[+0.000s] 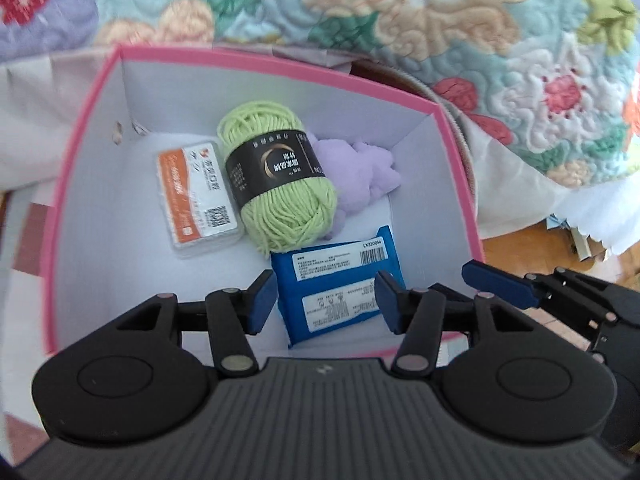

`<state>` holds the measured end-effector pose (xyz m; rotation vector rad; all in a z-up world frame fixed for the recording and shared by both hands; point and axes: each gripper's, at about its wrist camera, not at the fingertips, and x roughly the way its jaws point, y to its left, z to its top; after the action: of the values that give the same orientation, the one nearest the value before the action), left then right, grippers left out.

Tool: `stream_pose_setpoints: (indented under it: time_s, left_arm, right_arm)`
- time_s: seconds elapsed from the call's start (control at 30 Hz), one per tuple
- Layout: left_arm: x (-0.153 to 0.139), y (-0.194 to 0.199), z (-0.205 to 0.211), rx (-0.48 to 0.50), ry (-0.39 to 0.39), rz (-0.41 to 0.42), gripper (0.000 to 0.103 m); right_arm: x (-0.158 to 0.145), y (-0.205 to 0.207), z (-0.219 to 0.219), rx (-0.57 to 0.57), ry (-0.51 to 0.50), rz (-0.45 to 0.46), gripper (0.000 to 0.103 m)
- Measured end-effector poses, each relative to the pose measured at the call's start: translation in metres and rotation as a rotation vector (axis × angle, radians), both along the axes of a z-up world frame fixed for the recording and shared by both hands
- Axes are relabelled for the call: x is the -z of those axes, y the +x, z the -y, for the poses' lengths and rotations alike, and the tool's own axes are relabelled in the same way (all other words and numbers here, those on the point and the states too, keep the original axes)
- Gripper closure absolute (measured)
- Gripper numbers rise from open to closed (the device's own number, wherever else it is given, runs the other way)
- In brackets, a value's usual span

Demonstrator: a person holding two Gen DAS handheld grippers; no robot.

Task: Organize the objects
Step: 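Lower the wipes pack beside the yarn and open the left tool, then withdraw the left tool and move it to the white tissue pack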

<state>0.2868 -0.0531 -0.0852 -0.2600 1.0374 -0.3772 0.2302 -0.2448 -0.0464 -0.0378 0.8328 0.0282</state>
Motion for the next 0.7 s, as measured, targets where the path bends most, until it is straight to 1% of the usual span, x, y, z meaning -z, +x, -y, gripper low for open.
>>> stream_pose_setpoints:
  time_s: [0.07,0.13,0.17,0.27,0.4,0.5,0.57,0.7]
  left_arm:
    - [-0.016,-0.009,-0.003,0.005,0.01,-0.002,0.05]
    - [-0.034,-0.017,-0.01,0.015,-0.02,-0.017,0.05]
    - [-0.045,-0.022,-0.012,0.015,-0.026,-0.008,0.05]
    - [-0.08,-0.043,-0.017,0.013,-0.007,0.034,0.05]
    - [-0.118,-0.075,-0.023,0.032,0.026,0.069,0.048]
    - [-0.141,-0.099,-0.026,0.036,0.048,0.088,0.046]
    - [-0.153,-0.112,-0.028,0.044,0.055,0.093,0.045]
    - [-0.173,-0.136,-0.03,0.058,0.071,0.099,0.044]
  right_arm:
    - [-0.012,-0.007,-0.001,-0.013,0.015,0.018,0.067]
    - [-0.027,-0.018,-0.002,-0.022,0.039,0.048,0.066]
    - [-0.035,-0.023,-0.003,-0.019,0.052,0.061,0.065]
    - [-0.058,-0.04,-0.004,-0.025,0.097,0.088,0.063]
    - [-0.083,-0.064,-0.01,-0.054,0.107,0.116,0.062]
    - [-0.103,-0.086,-0.017,-0.086,0.089,0.144,0.06]
    - [-0.115,-0.101,-0.022,-0.116,0.045,0.174,0.058]
    - [-0.135,-0.128,-0.028,-0.171,-0.035,0.195,0.056]
